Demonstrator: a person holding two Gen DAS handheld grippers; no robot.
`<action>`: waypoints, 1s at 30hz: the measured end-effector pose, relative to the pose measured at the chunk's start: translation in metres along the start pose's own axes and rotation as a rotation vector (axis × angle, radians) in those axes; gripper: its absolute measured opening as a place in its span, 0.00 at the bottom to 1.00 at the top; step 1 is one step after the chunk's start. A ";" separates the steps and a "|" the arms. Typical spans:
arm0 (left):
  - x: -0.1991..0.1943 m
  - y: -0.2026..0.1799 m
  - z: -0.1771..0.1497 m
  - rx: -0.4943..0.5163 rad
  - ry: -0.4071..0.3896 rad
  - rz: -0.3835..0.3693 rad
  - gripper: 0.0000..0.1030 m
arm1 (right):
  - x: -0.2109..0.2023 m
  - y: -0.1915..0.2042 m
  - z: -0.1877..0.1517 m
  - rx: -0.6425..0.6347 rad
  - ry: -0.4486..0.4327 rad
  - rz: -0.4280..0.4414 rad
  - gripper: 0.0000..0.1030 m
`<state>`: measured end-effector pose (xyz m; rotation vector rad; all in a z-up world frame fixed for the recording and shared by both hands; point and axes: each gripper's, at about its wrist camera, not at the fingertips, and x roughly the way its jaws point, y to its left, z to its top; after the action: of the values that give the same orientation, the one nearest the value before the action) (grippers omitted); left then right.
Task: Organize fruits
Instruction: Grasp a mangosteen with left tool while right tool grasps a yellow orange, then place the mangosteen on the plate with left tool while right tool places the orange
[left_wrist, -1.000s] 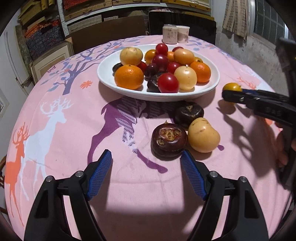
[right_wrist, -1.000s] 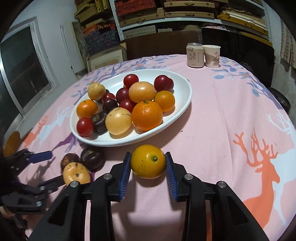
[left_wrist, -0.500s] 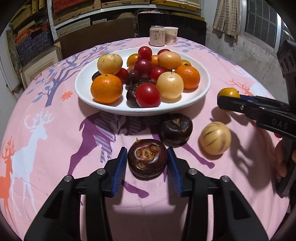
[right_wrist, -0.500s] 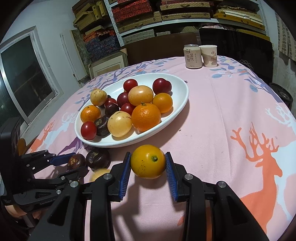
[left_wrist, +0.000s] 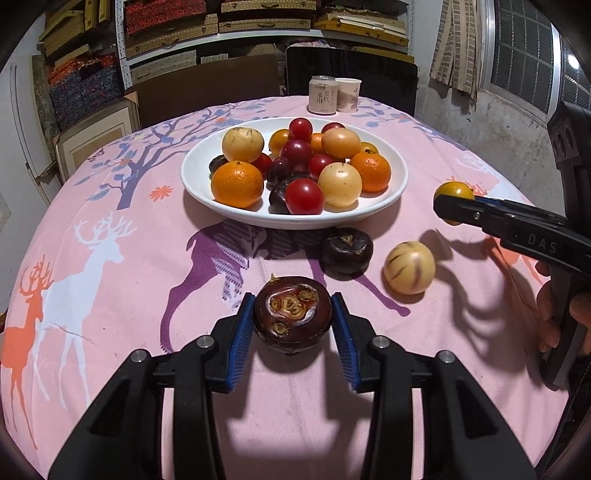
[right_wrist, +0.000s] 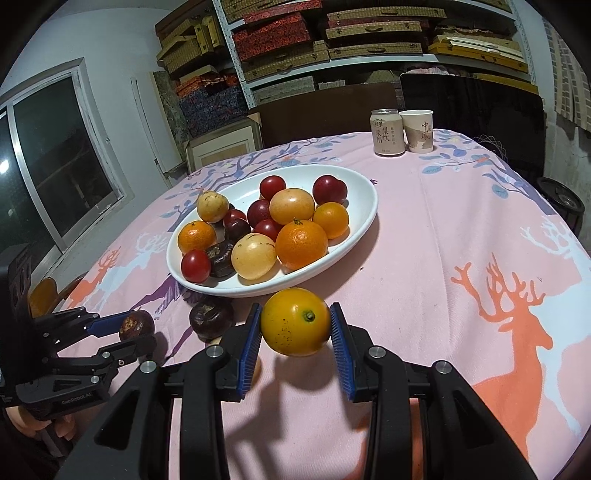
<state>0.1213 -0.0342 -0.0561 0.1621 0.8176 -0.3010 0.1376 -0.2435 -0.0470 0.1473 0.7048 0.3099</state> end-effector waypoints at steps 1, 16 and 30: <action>-0.001 0.000 -0.001 -0.001 0.000 -0.001 0.39 | -0.002 0.000 -0.001 0.002 -0.004 0.000 0.36; -0.036 0.002 -0.011 -0.029 -0.066 -0.015 0.39 | -0.035 0.007 -0.017 0.009 -0.026 0.019 0.36; -0.062 0.010 0.051 -0.010 -0.164 0.007 0.39 | -0.068 0.026 0.037 -0.079 -0.112 0.018 0.36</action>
<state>0.1194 -0.0254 0.0241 0.1290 0.6561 -0.2996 0.1075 -0.2427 0.0286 0.0957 0.5800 0.3438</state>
